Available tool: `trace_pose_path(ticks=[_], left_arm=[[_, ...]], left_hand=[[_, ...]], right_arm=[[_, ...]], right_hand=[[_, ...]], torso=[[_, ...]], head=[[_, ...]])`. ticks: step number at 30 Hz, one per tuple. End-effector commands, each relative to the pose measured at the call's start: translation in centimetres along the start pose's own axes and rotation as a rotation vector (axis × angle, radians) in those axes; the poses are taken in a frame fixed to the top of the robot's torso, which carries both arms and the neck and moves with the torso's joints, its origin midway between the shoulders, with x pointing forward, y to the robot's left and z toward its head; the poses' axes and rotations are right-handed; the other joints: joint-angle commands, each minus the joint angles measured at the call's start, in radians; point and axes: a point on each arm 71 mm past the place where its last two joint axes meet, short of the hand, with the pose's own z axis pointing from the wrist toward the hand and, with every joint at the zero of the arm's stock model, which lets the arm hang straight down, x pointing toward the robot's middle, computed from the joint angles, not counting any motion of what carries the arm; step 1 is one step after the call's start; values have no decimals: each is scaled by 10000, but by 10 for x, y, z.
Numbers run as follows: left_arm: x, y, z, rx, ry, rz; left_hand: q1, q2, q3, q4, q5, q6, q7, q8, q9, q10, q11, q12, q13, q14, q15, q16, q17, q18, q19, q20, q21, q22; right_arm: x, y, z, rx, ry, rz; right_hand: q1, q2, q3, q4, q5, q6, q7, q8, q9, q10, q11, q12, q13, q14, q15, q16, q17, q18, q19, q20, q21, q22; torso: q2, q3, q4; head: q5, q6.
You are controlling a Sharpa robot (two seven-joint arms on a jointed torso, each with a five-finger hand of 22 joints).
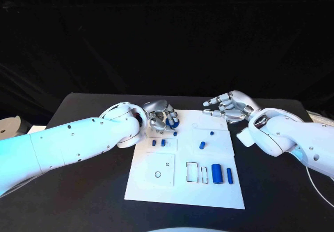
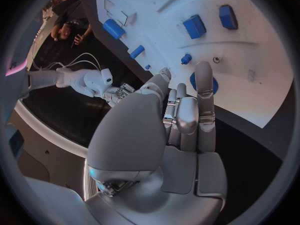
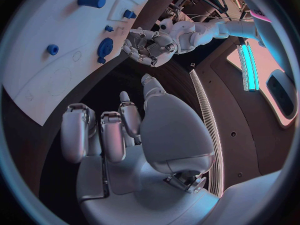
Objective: Assemble the parts on the task board
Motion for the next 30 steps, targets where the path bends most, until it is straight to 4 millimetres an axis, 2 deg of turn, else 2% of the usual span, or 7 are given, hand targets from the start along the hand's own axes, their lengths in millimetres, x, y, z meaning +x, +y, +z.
trace_pose_path(ticks=[1,3,5,8,16,23,30], left_arm=[[5,-7,5,683,-47,2202],[8,-8,8,600,135,2488],[12,-9,11,493,404,2764],[18,-10,15,401,687,3058],[23,-6,24,108,903,3406],[26,-4,27,111,1258,3435],[26,-4,30,188,1320,3380]], left_hand=[[-89,-138,-11,93,-71,274,1,-217,-269,161,-46,-243,-376,367,-28,767,726,-96,537,-29,878,735],[-105,-140,16,121,-64,487,-8,-324,-409,234,-69,-371,-581,512,-48,1126,1069,-187,781,-42,1349,1137],[-105,-158,45,132,-66,716,-19,-446,-555,272,5,-535,-811,571,-48,1226,1128,-188,913,-58,1379,1148],[-120,-183,74,142,-71,919,21,-684,-775,352,28,-776,-1131,550,-60,1020,802,-212,1103,-66,1491,1231],[-79,-109,291,148,-57,1278,-39,-947,-1026,665,-41,-1047,-1522,553,-101,843,397,-271,1320,-124,1821,1523],[-88,-75,407,156,-53,1442,-58,-1054,-1128,792,-53,-1169,-1691,549,-115,794,234,-318,1390,-138,2037,1728],[33,114,842,97,-49,1763,-98,-1161,-1249,1152,-109,-1311,-1908,556,-169,855,152,-338,1433,-180,2129,1832]], right_arm=[[1,1,0,-101,39,-57],[2,1,0,-107,48,-54],[2,2,1,-122,62,-49],[3,2,1,-138,83,-41],[4,3,2,-163,119,-34],[4,3,2,-194,158,-84],[5,3,2,-201,171,-90]], right_hand=[[-57,72,-22,35,26,51,-12,-5,11,1,-36,-59,1,793,-32,-58,1530,106,-56,-47,-38,-15],[-57,72,-22,35,26,51,-12,-5,11,1,-36,-59,1,793,-32,-58,1530,106,-56,-47,-38,-15],[-53,76,-20,33,33,51,-12,-5,11,3,-36,-54,5,794,-32,-55,1535,106,-55,-47,-38,-13],[-48,81,-18,31,44,52,-12,-5,11,6,-37,-47,10,796,-33,-51,1542,105,-54,-47,-36,-10],[-45,85,-16,30,52,52,-13,-4,12,10,-37,-38,16,797,-33,-48,1546,105,-53,-47,-36,-9],[-45,85,-16,30,52,52,-13,-4,12,10,-37,-38,16,797,-33,-48,1546,105,-53,-47,-36,-9],[-43,91,-16,30,61,53,-13,-3,12,9,-36,-39,14,797,-33,-49,1545,104,-51,-48,-34,-5]], torso=[[15,-2,-17],[24,-8,-10],[23,-12,-13],[29,-12,-21],[35,-14,-22],[33,-10,-26],[26,-16,-10]], head=[[-20,19],[-30,39],[-36,37],[-29,28],[-39,16],[-77,-16],[-95,-33]])
